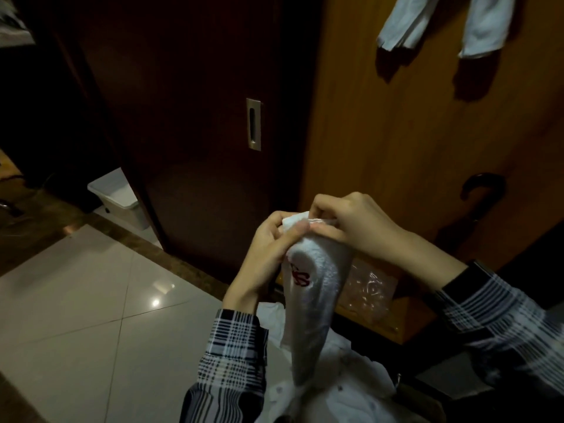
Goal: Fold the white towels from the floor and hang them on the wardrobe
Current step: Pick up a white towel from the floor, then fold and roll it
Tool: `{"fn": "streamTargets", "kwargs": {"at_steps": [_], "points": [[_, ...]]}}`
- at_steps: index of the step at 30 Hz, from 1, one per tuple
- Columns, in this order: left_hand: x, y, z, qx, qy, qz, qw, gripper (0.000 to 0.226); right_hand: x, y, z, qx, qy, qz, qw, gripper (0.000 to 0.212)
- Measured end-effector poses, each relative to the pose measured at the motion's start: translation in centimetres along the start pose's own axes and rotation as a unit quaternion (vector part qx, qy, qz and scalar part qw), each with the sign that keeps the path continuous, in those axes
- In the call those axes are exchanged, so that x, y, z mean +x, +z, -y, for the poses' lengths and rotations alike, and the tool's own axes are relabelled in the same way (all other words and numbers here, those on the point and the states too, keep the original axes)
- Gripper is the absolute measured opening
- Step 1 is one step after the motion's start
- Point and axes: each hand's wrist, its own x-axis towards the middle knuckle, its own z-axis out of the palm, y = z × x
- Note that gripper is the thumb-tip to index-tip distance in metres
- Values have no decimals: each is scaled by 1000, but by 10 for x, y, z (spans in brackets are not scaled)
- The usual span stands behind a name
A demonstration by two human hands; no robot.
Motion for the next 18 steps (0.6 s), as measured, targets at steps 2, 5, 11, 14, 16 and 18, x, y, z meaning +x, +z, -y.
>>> {"fn": "streamTargets", "kwargs": {"at_steps": [2,5,11,14,16,18], "points": [[-1,-3,1,26,11,19,999,37,-1,1,1,16,0,-28,999,21],[-3,-7,2,39,17,23,999,28,-4,6,2,34,21,-51,998,21],[-6,-12,11,66,46,-5,997,17,-21,18,10,5,41,-123,992,30],[-7,-14,12,62,52,-11,997,13,-32,15,5,135,131,-83,979,24],[-8,-15,11,60,50,-22,997,9,-38,14,2,247,183,-44,950,22],[-9,-16,11,56,50,-32,997,11,-41,16,1,268,196,-56,942,27]]}}
